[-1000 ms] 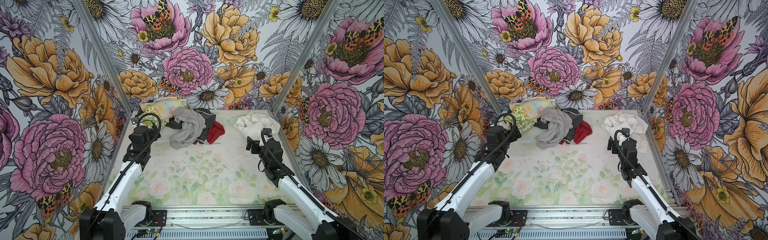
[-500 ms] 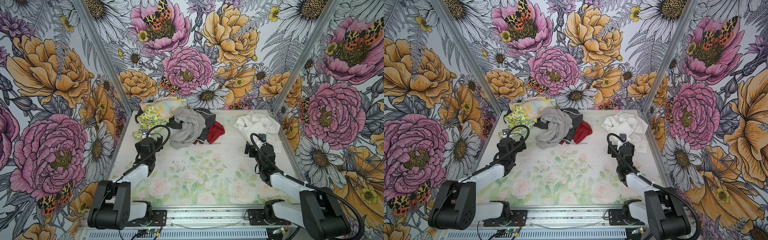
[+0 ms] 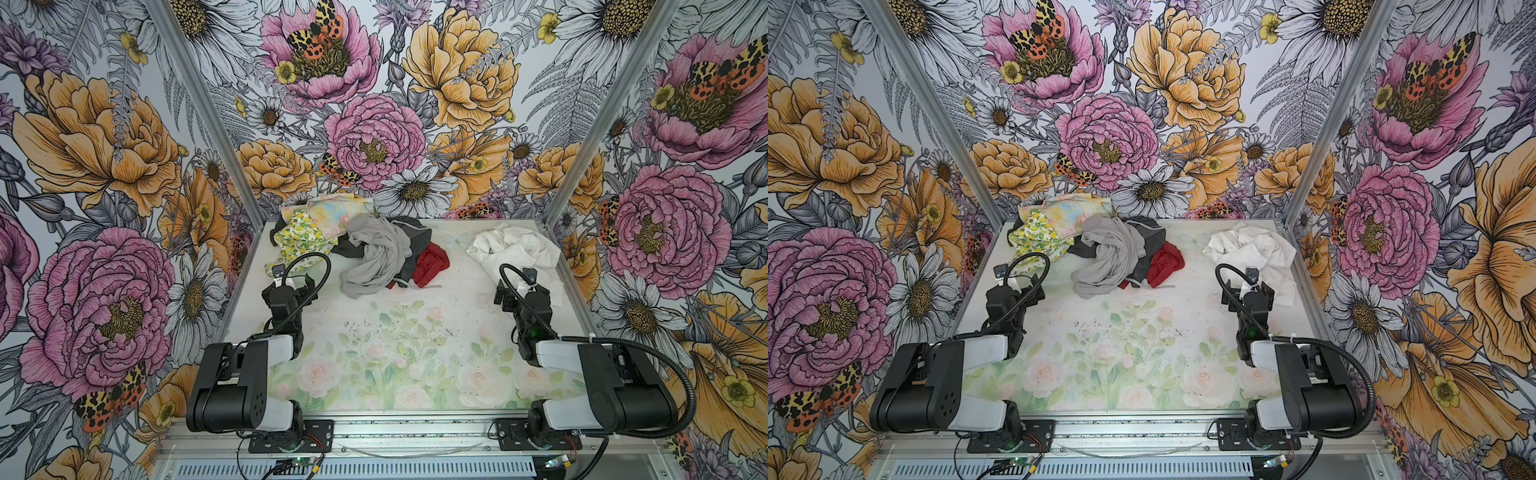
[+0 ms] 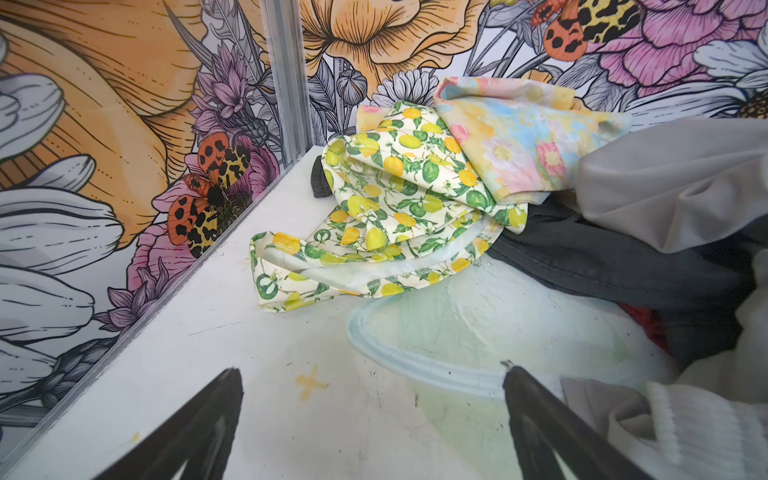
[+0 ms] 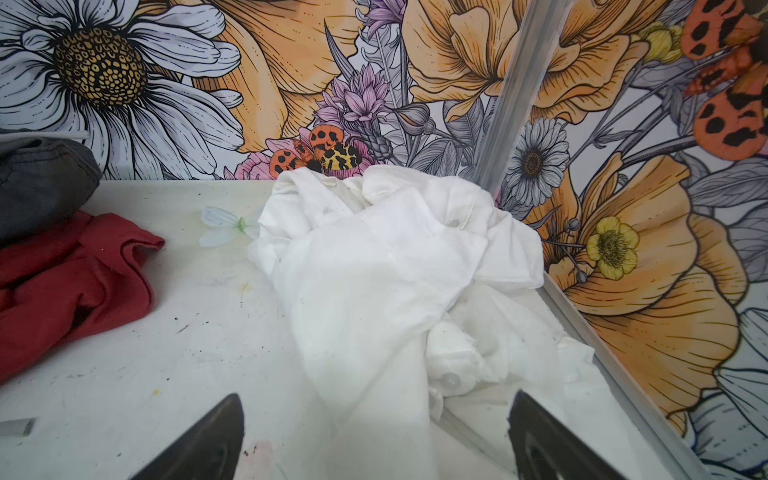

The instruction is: Pick out a specific cloth from the pile

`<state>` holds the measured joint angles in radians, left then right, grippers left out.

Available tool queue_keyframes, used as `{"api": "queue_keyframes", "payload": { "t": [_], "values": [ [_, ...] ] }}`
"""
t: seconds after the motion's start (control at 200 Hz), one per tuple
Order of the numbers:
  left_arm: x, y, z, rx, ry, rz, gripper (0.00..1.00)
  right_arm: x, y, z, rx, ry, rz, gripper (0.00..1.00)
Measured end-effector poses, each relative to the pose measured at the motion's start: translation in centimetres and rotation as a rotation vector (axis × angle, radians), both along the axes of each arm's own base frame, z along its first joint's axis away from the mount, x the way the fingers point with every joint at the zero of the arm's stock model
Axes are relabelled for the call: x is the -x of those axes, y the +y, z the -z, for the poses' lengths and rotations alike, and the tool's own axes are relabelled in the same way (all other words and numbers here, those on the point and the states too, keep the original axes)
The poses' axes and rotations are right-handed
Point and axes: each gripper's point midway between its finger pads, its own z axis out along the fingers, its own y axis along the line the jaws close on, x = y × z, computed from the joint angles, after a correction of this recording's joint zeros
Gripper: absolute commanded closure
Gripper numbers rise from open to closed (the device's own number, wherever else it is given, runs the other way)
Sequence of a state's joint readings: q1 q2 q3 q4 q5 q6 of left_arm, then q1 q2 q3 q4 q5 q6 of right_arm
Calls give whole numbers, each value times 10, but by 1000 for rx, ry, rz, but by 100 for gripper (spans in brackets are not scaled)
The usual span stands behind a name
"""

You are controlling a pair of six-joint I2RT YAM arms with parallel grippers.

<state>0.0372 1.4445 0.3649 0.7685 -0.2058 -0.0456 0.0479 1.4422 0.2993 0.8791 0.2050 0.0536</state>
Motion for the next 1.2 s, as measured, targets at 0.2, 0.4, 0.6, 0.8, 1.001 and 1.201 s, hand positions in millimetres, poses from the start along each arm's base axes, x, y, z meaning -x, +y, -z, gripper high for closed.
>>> {"api": "queue_keyframes", "payload": {
  "t": [0.2, 0.4, 0.6, 0.8, 1.001, 1.201],
  "values": [
    [-5, -8, 11, 8, -20, 41, 1, -2, 2, 14, 6, 3, -17, 1],
    [-10, -22, 8, -22, -27, 65, 1, -17, -5, 6, -16, 8, -15, 0],
    [-10, -19, 6, -30, -34, 50, 1, -24, -14, 1, -39, 3, -7, 1],
    [-10, -19, 5, -30, -35, 47, 1, -23, -11, 3, -44, 12, -23, 0],
    [-10, -19, 5, -30, -35, 47, 1, -23, -9, 4, -47, 16, -36, 1],
    [-10, -19, 5, -30, -35, 47, 1, -23, -6, 8, -52, 34, -48, 1]
  ]
}}
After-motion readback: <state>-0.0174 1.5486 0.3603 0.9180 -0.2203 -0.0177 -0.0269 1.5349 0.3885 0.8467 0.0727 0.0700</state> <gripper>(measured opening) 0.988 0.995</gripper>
